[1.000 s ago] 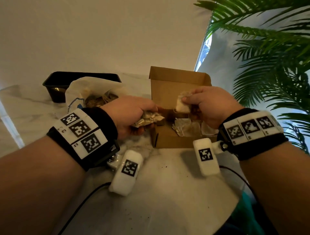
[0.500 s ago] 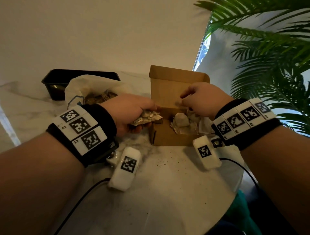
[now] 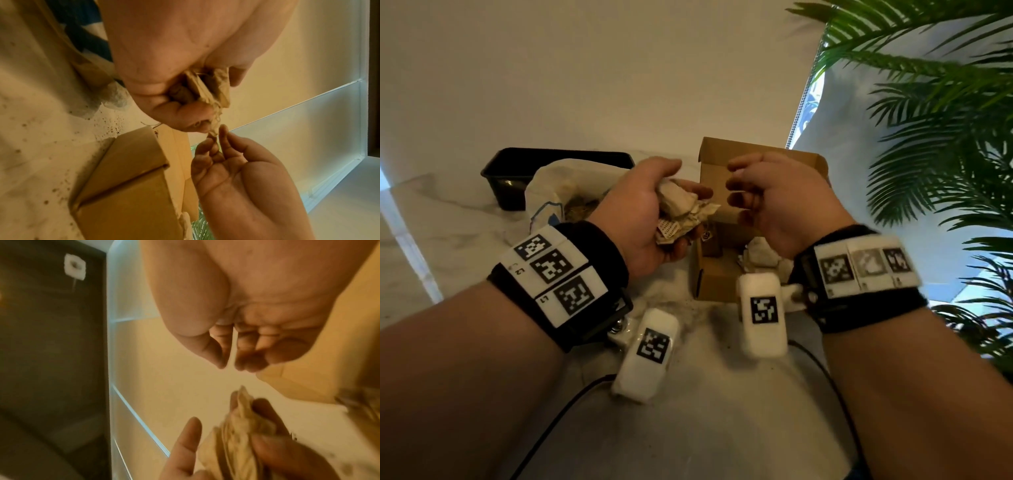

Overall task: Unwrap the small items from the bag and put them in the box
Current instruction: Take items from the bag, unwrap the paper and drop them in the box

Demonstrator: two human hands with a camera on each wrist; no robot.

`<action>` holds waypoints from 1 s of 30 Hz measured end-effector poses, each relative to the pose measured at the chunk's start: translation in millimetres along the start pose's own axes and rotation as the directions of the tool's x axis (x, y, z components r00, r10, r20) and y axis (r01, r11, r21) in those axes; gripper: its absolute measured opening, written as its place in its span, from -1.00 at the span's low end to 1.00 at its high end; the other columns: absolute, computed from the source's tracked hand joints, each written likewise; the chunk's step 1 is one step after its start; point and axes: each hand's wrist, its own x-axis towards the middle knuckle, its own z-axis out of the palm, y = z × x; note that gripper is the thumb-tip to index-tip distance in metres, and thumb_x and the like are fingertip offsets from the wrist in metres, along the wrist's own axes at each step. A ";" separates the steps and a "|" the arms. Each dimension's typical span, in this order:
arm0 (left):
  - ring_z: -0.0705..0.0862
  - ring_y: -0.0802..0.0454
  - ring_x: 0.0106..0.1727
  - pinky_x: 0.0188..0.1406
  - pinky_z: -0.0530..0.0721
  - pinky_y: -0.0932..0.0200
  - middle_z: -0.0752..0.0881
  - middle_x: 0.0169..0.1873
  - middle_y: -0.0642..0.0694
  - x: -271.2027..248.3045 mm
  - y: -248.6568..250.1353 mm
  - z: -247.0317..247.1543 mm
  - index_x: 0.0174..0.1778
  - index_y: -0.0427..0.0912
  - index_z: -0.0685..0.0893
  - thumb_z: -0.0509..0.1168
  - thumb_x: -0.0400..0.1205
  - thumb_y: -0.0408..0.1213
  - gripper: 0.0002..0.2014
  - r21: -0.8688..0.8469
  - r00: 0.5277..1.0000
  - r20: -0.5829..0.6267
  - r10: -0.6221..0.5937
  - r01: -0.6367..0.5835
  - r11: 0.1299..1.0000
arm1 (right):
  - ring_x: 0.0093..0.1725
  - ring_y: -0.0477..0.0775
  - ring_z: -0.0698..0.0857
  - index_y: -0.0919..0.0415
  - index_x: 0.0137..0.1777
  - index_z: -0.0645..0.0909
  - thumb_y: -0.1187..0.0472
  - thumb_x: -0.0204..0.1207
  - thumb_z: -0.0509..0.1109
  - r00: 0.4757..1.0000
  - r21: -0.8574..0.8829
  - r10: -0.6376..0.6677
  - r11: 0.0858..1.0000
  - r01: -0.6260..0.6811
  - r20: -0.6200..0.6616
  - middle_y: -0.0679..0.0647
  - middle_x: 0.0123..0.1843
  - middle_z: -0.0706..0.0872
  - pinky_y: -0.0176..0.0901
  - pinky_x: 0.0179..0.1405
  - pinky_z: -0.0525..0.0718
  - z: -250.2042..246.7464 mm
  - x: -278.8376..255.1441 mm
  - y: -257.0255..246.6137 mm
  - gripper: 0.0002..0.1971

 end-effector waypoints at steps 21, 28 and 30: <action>0.58 -0.04 -0.27 -0.35 0.58 0.15 0.57 -0.11 -0.24 0.6 -3.6 -0.6 0.22 -0.41 0.66 -0.10 0.59 0.52 -0.03 0.060 0.983 0.185 -0.017 0.006 0.998 | -0.02 0.12 0.86 0.11 0.14 0.76 0.49 0.44 0.53 0.945 0.013 -0.211 0.977 0.215 0.250 0.11 0.08 0.86 -0.09 -0.17 0.77 11.6 -18.5 31.5 -0.65; 0.61 -0.06 -0.21 -0.32 0.57 0.13 0.59 -0.16 -0.18 -0.6 -3.2 1.0 0.56 -0.45 0.49 -0.14 0.55 0.57 0.12 0.145 0.973 0.228 -0.040 0.007 0.989 | -0.29 -0.24 0.79 0.24 0.19 0.75 0.52 0.47 0.49 0.952 -0.023 -0.196 0.978 0.208 0.237 0.04 -0.04 0.85 -0.46 -0.45 0.63 12.4 -22.9 28.5 -0.67; 0.62 -0.08 -0.18 -0.32 0.55 0.14 0.58 -0.12 -0.20 -0.8 -3.0 1.1 0.55 -0.43 0.51 -0.15 0.56 0.56 0.10 0.152 0.970 0.238 -0.055 0.018 0.988 | -0.36 -0.24 0.76 0.30 0.18 0.75 0.47 0.53 0.46 0.960 -0.007 -0.191 0.981 0.196 0.203 0.04 -0.13 0.85 -0.44 -0.50 0.60 12.7 -23.1 27.9 -0.75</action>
